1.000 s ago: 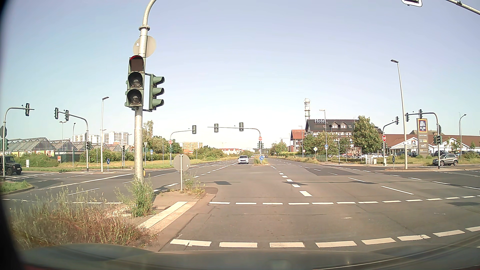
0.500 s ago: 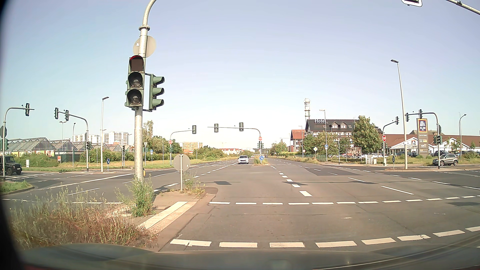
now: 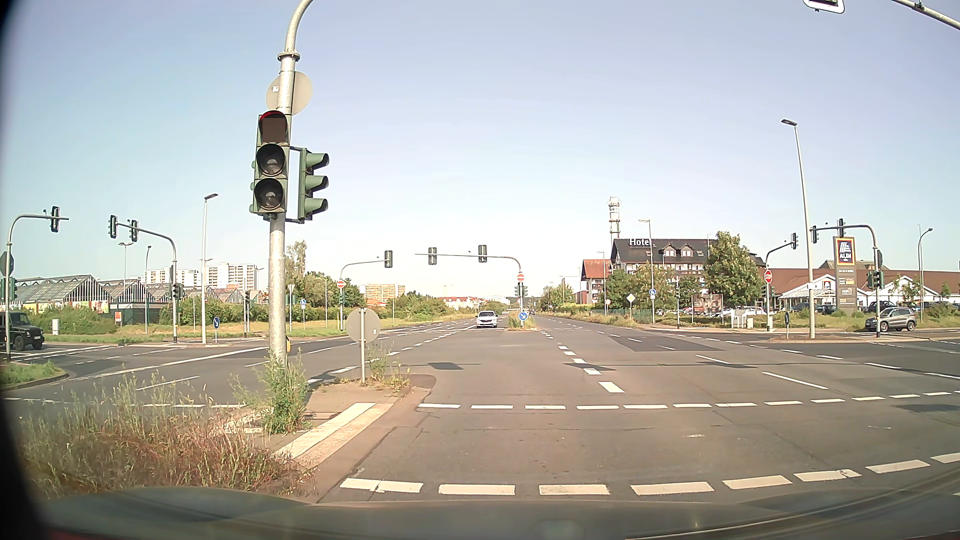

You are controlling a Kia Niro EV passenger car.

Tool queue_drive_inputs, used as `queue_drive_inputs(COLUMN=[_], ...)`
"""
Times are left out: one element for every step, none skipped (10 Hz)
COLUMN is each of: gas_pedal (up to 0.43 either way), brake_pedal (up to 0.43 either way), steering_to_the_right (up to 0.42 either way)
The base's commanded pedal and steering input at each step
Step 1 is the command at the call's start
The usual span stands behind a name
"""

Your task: Follow the waypoints while adhering to traffic rules and regulations

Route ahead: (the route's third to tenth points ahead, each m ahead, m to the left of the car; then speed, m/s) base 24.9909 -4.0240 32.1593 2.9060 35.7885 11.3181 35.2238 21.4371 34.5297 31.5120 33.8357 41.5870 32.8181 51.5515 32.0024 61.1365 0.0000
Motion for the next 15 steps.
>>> queue_drive_inputs(gas_pedal=[0.0,0.0,0.0,0.0,0.0,0.0,0.0,0.0,0.0,0.0,0.0,0.0,0.0,0.0,0.0], brake_pedal=[0.299,0.293,0.293,0.299,0.293,0.293,0.299,0.299,0.293,0.293,0.299,0.299,0.293,0.299,0.299], steering_to_the_right=[-0.002,-0.002,-0.002,-0.002,-0.002,-0.002,-0.002,-0.002,-0.002,-0.002,-0.002,-0.002,-0.002,-0.002,-0.002])
